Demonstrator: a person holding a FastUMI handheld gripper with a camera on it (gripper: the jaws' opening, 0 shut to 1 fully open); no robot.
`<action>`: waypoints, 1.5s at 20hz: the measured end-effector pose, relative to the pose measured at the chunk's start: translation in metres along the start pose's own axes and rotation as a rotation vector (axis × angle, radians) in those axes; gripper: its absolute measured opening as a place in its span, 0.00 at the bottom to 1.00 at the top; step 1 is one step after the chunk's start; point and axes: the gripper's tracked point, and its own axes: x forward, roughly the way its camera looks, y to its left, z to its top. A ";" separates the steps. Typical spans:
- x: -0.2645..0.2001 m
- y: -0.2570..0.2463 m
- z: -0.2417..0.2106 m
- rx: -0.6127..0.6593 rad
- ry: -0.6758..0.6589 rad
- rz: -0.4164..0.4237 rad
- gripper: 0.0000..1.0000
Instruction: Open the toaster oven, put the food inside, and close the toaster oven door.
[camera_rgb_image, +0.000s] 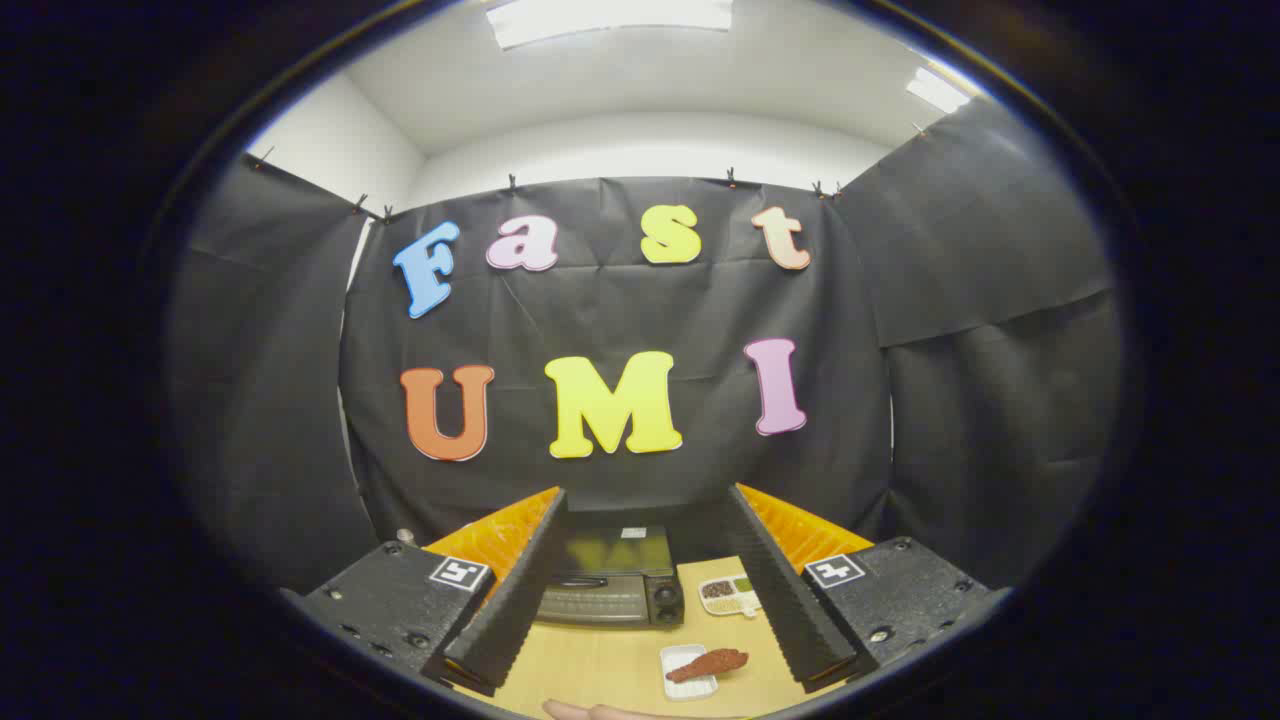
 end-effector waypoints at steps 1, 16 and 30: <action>0.000 -0.001 -0.001 0.000 0.004 -0.002 1.00; -0.001 0.001 -0.010 -0.009 0.032 0.005 1.00; 0.051 0.031 -0.035 -0.012 0.083 -0.017 1.00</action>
